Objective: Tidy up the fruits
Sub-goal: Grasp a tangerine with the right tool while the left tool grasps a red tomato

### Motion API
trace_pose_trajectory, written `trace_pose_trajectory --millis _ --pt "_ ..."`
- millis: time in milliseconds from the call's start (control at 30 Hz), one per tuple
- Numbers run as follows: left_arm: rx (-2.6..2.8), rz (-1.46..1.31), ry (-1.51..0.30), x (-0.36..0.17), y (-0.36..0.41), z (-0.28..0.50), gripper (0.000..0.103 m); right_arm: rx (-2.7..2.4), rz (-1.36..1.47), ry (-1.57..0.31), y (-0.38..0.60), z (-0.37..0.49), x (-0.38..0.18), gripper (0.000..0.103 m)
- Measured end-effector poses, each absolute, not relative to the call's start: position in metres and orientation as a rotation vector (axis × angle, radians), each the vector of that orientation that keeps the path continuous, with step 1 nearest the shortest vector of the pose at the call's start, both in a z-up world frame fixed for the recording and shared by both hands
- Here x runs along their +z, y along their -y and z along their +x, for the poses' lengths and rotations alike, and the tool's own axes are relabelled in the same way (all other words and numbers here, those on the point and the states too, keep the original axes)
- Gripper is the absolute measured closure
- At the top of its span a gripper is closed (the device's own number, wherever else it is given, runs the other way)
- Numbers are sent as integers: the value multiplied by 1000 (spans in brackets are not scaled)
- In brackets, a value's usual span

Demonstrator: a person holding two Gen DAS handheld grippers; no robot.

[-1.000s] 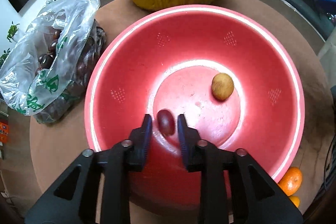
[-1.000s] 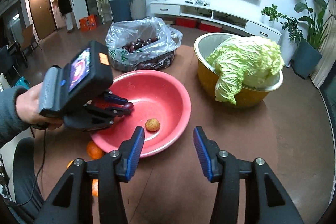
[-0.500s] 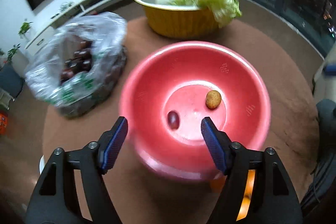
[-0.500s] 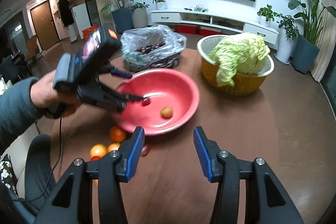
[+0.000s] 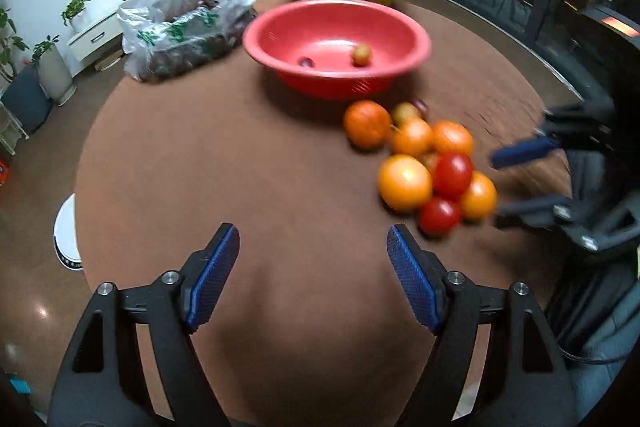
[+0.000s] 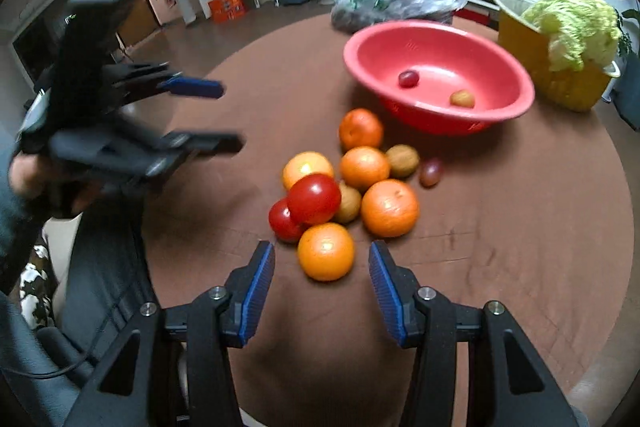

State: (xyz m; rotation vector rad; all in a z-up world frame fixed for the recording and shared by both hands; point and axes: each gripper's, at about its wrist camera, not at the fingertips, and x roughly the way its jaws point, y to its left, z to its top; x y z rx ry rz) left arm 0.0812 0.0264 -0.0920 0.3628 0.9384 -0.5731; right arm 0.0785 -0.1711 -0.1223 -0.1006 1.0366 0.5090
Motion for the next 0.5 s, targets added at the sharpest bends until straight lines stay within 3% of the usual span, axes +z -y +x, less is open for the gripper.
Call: trace_pose_trajectory --millis 200,300,367,500 --pt "-627 364 -934 -99 -15 64 28 487 -130 -1068 162 88 -138 52" --pt "-648 376 -943 -104 -8 61 28 495 -137 -1076 162 92 -143 56" --pt "-660 378 -950 -107 -2 65 28 514 -131 -1074 162 93 -143 64" --pt "-693 389 -963 -115 7 66 28 534 -116 -1077 169 89 -142 65"
